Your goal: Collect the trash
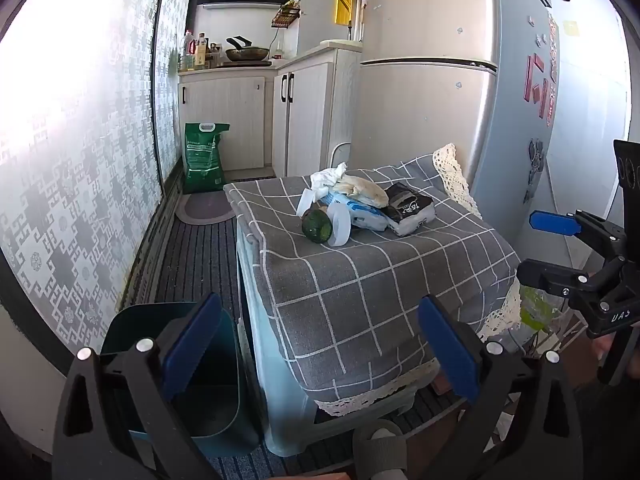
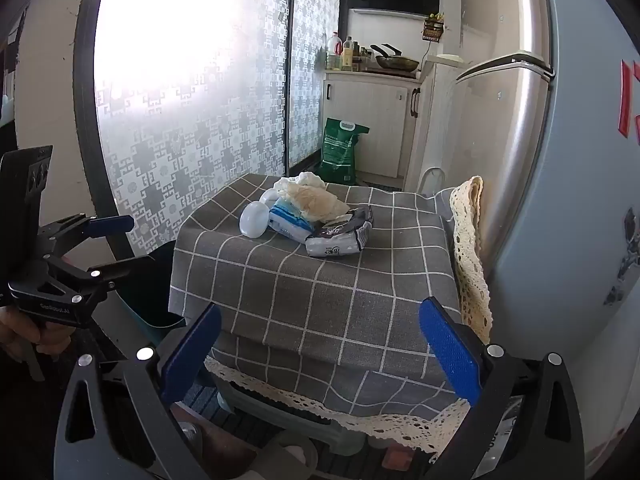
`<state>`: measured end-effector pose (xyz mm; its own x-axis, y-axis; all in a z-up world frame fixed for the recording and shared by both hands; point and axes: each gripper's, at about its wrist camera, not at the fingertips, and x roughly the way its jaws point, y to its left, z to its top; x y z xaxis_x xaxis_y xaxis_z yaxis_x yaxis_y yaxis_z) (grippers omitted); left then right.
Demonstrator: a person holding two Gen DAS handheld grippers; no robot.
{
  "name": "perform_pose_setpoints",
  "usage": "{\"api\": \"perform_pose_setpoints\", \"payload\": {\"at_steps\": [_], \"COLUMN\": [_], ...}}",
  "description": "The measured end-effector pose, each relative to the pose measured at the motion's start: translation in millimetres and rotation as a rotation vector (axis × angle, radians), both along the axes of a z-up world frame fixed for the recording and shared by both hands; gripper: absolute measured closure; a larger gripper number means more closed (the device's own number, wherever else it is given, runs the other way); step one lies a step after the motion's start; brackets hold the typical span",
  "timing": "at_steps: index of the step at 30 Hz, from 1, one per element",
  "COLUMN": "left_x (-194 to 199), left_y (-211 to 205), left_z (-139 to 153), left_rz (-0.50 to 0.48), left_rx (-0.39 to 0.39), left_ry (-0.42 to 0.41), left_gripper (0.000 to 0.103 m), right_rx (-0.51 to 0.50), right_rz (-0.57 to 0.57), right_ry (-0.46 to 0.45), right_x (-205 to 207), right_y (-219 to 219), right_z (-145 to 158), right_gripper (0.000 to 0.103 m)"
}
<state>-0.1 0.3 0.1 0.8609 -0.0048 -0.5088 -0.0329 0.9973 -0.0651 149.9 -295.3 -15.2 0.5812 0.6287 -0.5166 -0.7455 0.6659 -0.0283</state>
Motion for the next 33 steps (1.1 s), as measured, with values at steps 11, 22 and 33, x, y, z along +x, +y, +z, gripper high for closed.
{"api": "perform_pose_setpoints", "payload": {"at_steps": [11, 22, 33], "left_x": [0.3, 0.1, -1.6], "left_y": [-0.2, -0.4, 1.9], "left_z": [-0.1, -0.2, 2.4], "left_rz": [0.0, 0.0, 0.0], "left_rx": [0.002, 0.004, 0.005], "left_ry": [-0.002, -0.004, -0.003], "left_gripper": [0.003, 0.003, 0.003], "right_rx": [0.001, -0.003, -0.003], "right_rz": [0.004, 0.005, 0.004], "right_ry": [-0.001, -0.005, -0.005], "right_x": [1.3, -1.1, -0.9], "right_y": [-2.4, 1.4, 1.5], "right_z": [0.2, 0.8, 0.2], "right_gripper": [0.003, 0.003, 0.003]}}
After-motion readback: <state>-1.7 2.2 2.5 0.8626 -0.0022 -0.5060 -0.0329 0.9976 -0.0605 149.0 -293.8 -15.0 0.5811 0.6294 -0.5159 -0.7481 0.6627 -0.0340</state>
